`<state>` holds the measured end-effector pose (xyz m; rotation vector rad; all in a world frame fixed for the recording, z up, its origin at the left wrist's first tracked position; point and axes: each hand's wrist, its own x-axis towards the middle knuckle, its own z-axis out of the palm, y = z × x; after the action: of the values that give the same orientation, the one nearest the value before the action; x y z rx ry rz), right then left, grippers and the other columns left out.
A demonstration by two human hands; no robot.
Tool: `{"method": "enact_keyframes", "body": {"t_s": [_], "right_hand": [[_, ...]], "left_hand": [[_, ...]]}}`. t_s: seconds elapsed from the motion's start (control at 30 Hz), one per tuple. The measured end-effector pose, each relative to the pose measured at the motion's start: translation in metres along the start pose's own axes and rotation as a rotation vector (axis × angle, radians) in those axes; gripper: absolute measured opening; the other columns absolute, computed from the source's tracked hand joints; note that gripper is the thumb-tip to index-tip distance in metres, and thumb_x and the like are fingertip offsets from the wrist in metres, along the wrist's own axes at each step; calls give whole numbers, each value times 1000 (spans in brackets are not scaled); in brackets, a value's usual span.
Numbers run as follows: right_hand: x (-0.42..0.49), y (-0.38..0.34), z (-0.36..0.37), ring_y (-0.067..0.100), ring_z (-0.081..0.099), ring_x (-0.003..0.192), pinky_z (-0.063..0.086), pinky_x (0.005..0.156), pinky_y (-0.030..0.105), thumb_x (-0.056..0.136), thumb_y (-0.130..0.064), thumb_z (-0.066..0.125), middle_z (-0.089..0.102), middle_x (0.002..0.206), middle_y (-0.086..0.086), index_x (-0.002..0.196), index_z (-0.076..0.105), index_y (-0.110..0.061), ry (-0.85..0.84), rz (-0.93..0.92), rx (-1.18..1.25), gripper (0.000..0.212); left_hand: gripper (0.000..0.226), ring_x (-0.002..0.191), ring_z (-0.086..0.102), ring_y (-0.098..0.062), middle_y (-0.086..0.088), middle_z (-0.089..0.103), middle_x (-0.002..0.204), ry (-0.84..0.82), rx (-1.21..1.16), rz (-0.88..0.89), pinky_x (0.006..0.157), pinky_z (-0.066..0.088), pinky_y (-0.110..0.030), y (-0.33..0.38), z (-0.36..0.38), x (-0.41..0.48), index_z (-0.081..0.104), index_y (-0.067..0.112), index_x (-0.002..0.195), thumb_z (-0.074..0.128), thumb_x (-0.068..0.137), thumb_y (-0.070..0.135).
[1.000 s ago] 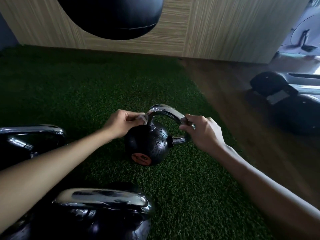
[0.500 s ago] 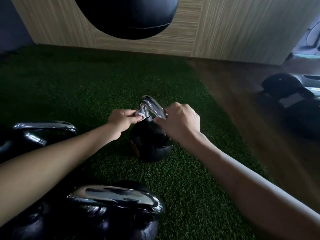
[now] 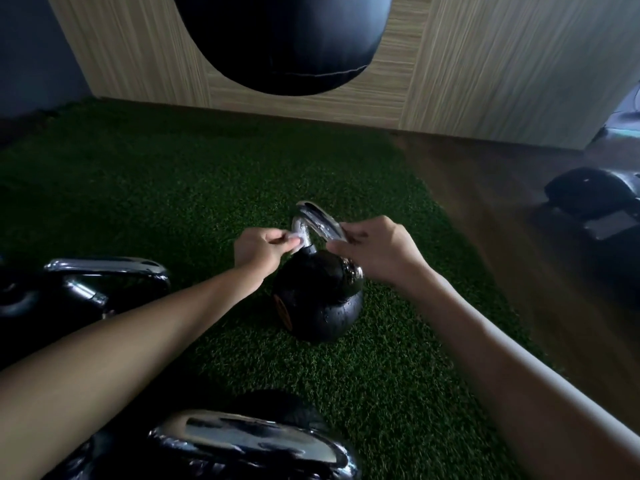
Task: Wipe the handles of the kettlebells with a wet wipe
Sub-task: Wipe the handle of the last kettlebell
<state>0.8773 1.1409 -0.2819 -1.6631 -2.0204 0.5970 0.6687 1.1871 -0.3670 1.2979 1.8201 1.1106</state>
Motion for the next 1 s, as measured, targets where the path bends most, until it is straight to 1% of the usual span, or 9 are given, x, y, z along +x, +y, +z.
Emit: {"method": "enact_keyframes", "body": {"t_s": [0.17,0.33,0.5,0.57,0.63,0.77,0.9,0.93,1.0], "right_hand": [[2,-1,6,10,64,64,44,52,25,88,-54,70,67,67,-7,94,78,-35,52,-11,-54,22],[2,5,7,12,67,67,47,56,28,87,-56,70,70,70,-6,95,77,-35,48,-9,3,23],[0,6,7,10,59,62,42,53,27,88,-55,70,63,64,-7,96,76,-37,42,-11,1,21],[1,6,5,9,58,61,44,56,28,87,-54,72,63,63,-7,99,78,-38,16,-10,51,20],[2,6,3,9,63,66,49,62,29,86,-53,74,70,70,-7,102,78,-39,-13,-11,106,21],[1,14,-8,15,74,95,58,83,38,89,-40,76,79,97,-9,113,76,-38,-191,13,256,24],[-9,35,-22,15,64,114,42,66,31,89,-37,76,73,124,-8,123,74,-30,-333,88,367,34],[-11,39,-22,12,63,114,42,66,31,88,-37,76,70,130,-7,123,74,-27,-331,104,381,36],[-16,44,-19,-7,64,90,44,68,31,88,-38,76,67,132,-9,120,75,-25,-318,113,417,35]], "left_hand": [[16,78,65,10,13,77,89,117,-66,132,63,44,-1,12,-8,0,82,27,99,82,84,33],[15,100,70,-5,8,77,99,30,-178,-9,79,47,-11,10,-7,1,81,21,101,81,87,24],[29,80,68,8,11,75,89,40,-348,-17,70,46,-3,35,-13,-7,79,14,106,85,81,28],[33,91,71,-4,7,76,91,28,-384,-38,87,51,-15,40,-15,-11,79,15,106,87,77,29],[35,100,70,-12,4,76,96,25,-359,-48,93,51,-23,46,-18,-15,79,16,107,88,76,31],[36,96,65,-7,3,74,102,52,-329,-83,69,40,-8,56,-19,-24,78,17,109,88,77,33],[39,78,60,4,9,70,89,30,-277,-71,56,37,-2,59,-9,-47,80,22,106,91,72,38],[39,74,57,7,10,69,86,35,-264,-73,52,36,0,60,-6,-54,80,23,105,91,71,39],[39,70,53,8,11,67,83,69,-274,-96,48,36,-2,64,-2,-62,80,24,106,91,72,39]]}}
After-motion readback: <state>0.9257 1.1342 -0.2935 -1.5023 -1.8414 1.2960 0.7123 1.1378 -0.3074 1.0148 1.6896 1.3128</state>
